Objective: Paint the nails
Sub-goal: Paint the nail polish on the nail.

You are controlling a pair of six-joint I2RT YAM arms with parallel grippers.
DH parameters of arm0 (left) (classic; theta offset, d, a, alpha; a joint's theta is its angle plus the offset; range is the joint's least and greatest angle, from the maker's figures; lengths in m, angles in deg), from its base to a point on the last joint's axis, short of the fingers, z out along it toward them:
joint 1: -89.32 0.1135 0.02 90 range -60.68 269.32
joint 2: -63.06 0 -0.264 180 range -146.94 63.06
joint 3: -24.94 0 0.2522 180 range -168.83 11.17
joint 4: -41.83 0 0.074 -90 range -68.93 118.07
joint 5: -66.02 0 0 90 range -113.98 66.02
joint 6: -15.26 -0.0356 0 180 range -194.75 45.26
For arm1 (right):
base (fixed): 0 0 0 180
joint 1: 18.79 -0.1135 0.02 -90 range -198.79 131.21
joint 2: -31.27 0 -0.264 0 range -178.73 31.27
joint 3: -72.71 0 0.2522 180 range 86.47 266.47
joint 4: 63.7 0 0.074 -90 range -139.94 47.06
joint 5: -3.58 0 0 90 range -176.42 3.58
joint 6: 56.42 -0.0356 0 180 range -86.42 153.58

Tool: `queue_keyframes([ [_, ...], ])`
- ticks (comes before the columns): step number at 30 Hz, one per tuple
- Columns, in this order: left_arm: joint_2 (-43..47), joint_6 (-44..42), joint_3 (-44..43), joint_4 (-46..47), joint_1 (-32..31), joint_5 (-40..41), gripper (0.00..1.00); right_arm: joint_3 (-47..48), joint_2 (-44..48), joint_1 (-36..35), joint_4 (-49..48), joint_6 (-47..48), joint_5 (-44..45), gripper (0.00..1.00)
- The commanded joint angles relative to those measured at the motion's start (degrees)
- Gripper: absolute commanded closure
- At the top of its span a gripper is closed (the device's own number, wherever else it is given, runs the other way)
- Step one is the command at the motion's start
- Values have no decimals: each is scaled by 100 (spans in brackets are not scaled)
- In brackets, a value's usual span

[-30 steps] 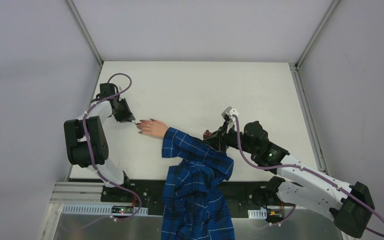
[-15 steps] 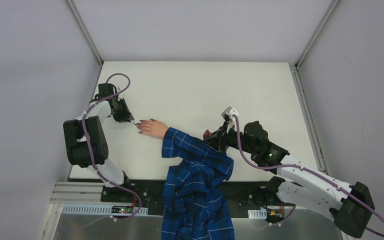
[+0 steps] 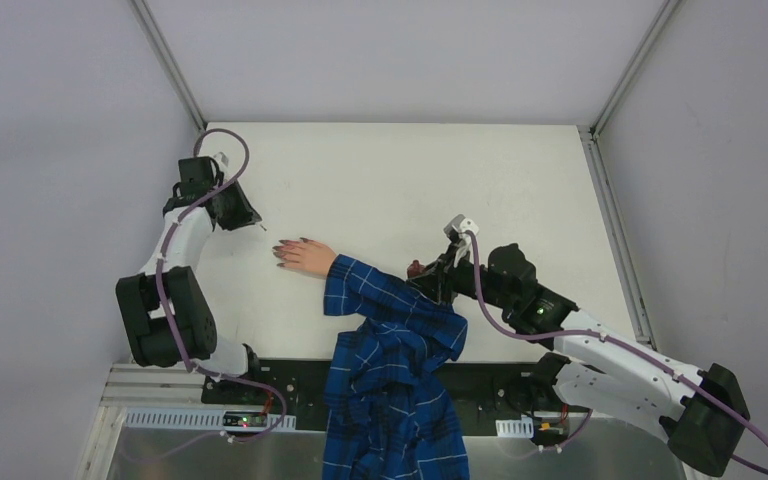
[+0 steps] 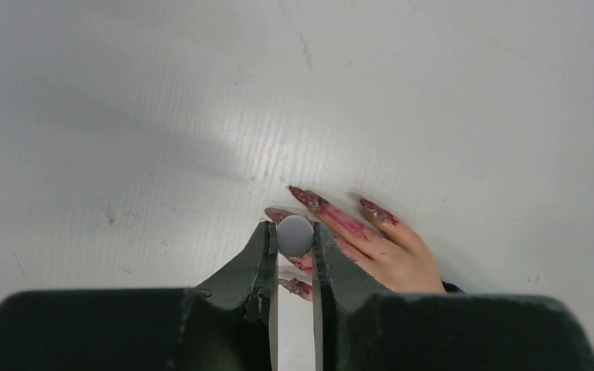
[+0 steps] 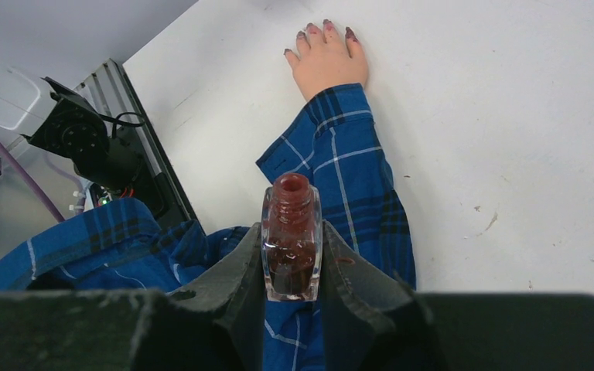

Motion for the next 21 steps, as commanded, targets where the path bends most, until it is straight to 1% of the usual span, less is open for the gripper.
queue_keyframes([
  [1,429,175,-205,-11,-52,-436,100,-77,207,23,-428,93,244,100],
  [7,1129,8,-85,-20,-801,-520,100,-121,383,22,-450,161,554,100],
  [8,1255,23,-68,-20,-908,-617,100,-102,372,23,-434,302,588,100],
  [10,1502,45,-78,-11,-1173,-743,100,0,316,22,-339,369,632,100],
  [12,1647,48,-175,-11,-1518,-700,100,169,233,20,-115,380,585,100],
  [15,1593,231,-610,-20,-1951,-1163,100,446,104,19,143,367,270,100],
  [17,1458,551,-981,-12,-2190,-1529,100,553,20,7,245,348,38,100],
  [21,1137,727,-1530,9,-3018,-1850,100,909,-367,-26,579,215,-343,100],
])
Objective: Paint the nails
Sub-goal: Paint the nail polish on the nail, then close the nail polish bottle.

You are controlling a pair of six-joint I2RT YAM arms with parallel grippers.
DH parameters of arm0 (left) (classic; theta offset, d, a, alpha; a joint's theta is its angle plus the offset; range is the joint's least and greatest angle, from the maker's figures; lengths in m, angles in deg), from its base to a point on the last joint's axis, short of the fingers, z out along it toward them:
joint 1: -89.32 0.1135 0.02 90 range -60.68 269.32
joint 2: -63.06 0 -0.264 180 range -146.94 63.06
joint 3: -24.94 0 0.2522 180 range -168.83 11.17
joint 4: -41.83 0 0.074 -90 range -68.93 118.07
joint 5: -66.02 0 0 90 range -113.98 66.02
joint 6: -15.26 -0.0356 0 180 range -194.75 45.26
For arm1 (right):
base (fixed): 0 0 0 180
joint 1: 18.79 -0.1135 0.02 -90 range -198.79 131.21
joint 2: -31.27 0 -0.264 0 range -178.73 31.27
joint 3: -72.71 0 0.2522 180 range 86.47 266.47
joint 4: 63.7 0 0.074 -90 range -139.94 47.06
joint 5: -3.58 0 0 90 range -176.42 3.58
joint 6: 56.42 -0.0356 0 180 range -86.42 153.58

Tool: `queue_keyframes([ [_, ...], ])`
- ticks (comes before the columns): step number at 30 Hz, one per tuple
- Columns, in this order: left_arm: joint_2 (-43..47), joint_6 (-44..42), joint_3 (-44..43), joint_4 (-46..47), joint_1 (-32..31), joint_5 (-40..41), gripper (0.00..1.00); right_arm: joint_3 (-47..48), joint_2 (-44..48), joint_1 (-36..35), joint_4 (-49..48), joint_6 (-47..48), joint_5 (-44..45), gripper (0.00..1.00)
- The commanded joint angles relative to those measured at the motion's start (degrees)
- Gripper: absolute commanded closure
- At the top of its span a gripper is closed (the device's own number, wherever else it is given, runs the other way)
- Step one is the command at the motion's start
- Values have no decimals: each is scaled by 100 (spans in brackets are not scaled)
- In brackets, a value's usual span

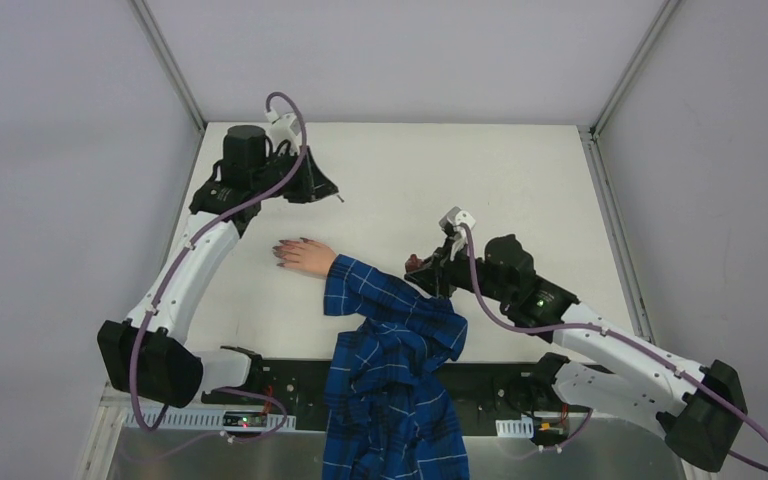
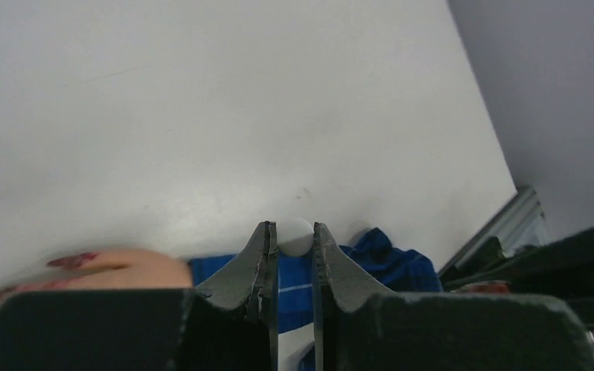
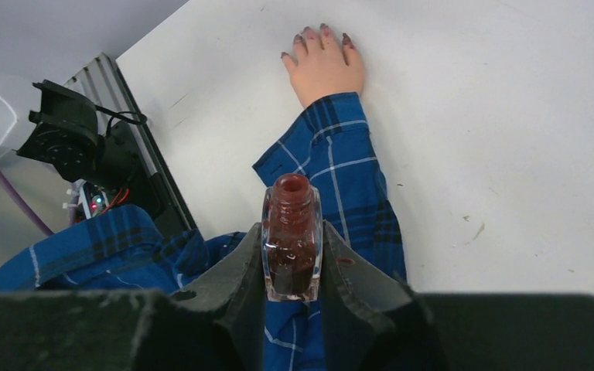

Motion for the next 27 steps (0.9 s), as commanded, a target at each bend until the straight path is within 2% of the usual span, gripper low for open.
queue_keyframes([
  [1,-252,287,-572,135,-747,-796,100,640,-370,-68,268,-108,-535,100],
  [6,-500,653,-229,624,-1021,-1898,100,956,-787,-402,518,-332,-399,100],
  [13,-397,646,-89,654,-1654,-2571,100,1145,-942,-1026,1166,-414,468,100],
  [19,-455,671,2,654,-1832,-2804,100,1165,-735,-1202,1343,-405,811,100],
  [27,-345,527,66,654,-1887,-2682,100,1131,-433,-1208,1475,-364,1129,100],
])
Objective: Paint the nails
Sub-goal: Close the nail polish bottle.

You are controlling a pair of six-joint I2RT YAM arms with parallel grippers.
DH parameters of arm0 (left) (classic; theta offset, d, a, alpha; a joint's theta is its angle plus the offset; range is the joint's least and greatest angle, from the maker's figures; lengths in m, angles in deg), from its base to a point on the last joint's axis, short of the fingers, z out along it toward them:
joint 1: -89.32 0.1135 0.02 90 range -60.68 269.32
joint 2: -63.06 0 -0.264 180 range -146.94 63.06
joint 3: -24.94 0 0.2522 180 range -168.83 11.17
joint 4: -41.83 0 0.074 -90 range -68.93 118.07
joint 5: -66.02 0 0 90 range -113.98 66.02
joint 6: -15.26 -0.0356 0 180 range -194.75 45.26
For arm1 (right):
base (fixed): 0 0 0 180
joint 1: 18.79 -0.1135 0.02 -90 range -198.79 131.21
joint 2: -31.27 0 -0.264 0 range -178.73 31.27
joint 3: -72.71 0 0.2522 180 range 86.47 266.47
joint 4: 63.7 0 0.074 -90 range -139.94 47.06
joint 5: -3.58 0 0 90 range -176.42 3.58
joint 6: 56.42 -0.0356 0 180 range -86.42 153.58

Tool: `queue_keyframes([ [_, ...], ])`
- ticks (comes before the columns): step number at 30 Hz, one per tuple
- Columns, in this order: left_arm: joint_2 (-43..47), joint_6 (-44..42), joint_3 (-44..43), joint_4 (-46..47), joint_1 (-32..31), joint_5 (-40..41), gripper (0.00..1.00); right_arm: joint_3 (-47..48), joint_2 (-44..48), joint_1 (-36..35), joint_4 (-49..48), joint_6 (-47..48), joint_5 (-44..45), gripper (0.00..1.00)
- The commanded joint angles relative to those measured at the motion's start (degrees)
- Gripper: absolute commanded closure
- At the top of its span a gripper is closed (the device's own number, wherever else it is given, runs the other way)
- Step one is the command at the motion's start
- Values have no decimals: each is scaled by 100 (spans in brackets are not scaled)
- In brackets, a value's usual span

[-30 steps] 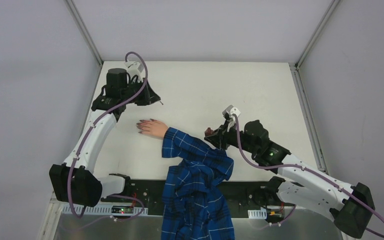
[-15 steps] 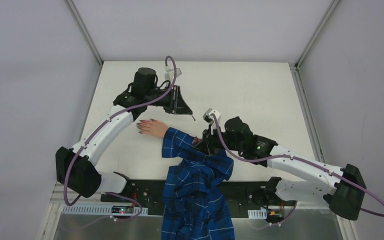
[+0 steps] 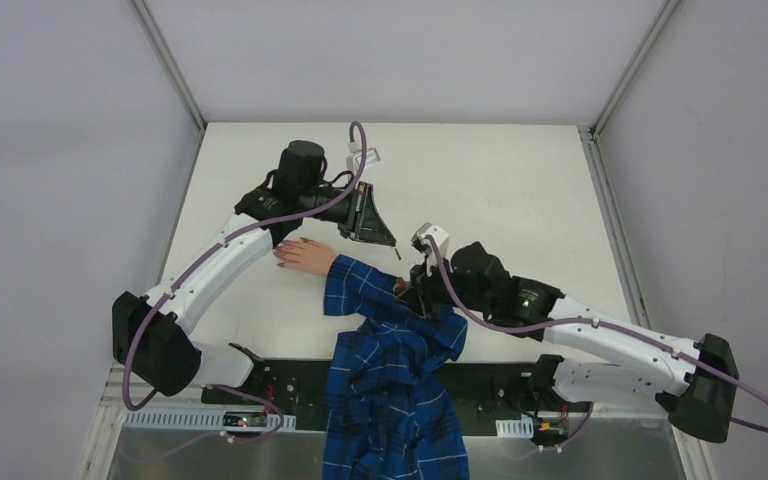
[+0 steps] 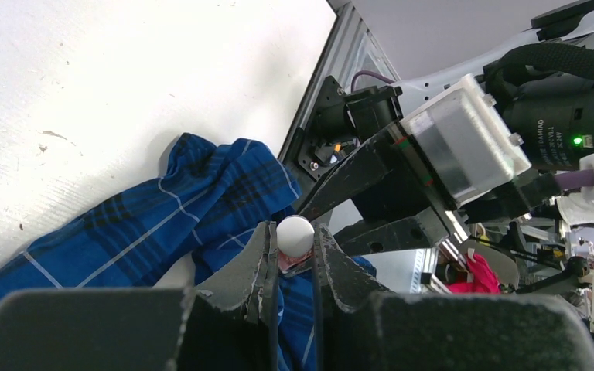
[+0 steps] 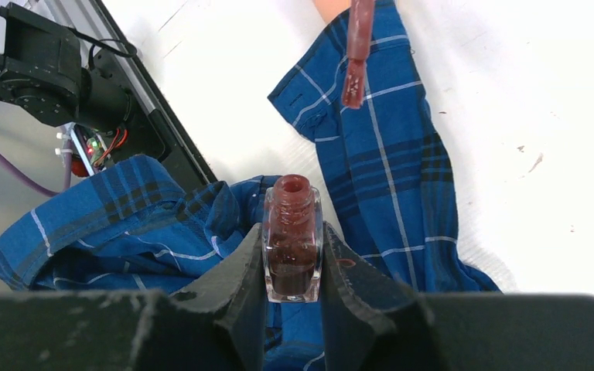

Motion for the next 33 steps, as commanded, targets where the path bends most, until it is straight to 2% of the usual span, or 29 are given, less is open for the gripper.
queue_keyframes([
  [1,159,-86,57,191,-79,-85,100,251,323,-29,-49,2,311,100],
  [9,-14,-92,75,191,-245,-112,100,432,239,-22,22,168,414,100],
  [12,13,-166,94,191,-323,-49,100,482,192,-26,92,180,701,100],
  [33,265,-296,157,186,-353,324,100,465,125,8,155,175,686,100],
])
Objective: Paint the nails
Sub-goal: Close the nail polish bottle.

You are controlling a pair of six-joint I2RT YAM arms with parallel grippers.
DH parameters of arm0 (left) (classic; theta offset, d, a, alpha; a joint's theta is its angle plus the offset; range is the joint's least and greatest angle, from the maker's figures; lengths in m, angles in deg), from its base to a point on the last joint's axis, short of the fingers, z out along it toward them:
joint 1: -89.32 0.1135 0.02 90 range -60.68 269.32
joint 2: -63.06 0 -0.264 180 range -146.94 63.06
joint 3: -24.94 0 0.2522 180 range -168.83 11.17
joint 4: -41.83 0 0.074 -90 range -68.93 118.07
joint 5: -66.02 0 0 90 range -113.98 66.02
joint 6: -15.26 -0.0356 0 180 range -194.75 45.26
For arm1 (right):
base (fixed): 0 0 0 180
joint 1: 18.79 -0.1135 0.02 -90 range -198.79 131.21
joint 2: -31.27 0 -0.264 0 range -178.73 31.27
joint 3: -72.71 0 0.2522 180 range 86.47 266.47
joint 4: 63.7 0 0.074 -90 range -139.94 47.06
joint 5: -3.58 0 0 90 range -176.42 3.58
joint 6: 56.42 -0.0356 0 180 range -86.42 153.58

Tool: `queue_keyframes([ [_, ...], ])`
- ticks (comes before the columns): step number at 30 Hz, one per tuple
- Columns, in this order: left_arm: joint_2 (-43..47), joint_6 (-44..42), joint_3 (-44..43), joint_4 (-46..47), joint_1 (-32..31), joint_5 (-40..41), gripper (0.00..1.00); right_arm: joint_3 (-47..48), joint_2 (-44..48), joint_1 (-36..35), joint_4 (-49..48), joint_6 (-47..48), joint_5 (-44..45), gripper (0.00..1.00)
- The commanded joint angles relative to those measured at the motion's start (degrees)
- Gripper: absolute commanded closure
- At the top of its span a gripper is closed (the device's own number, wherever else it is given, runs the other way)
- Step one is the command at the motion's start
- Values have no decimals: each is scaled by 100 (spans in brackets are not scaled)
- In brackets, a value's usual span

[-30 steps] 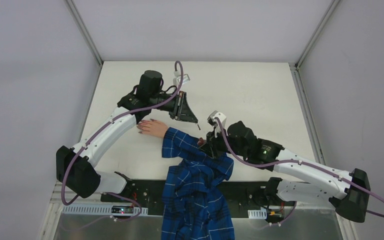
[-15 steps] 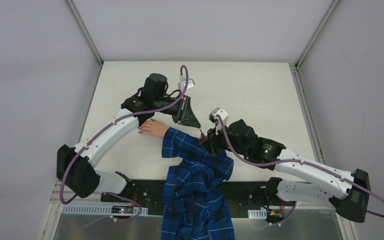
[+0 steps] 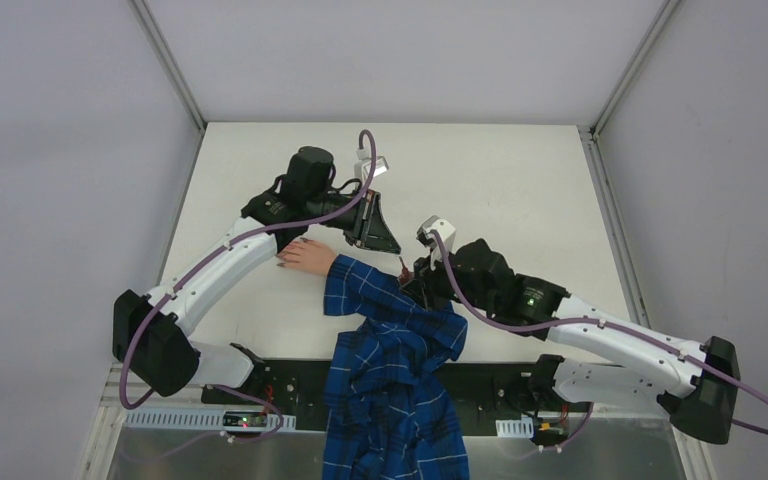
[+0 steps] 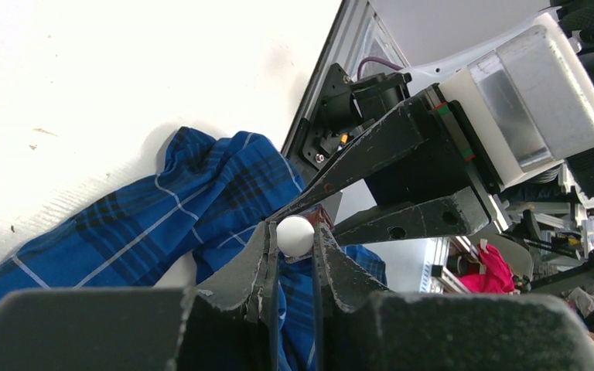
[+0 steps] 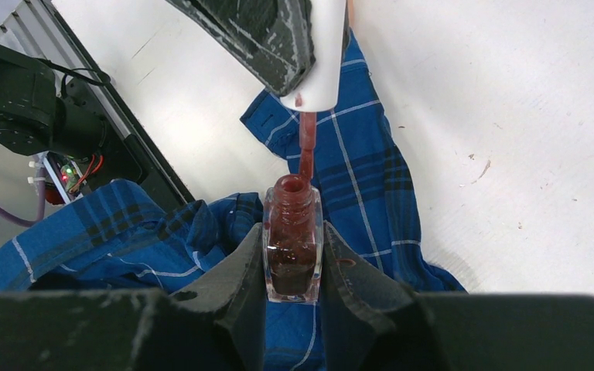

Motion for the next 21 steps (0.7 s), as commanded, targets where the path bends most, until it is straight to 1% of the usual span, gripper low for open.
queue_keyframes([
  [1,289,-157,70,182,-51,150,100,252,-72,13,-69,77,79,100],
  [7,371,-198,87,182,-51,166,100,242,-91,13,-85,66,52,100],
  [21,160,-119,71,184,-60,2,100,363,-141,23,-183,156,70,100],
])
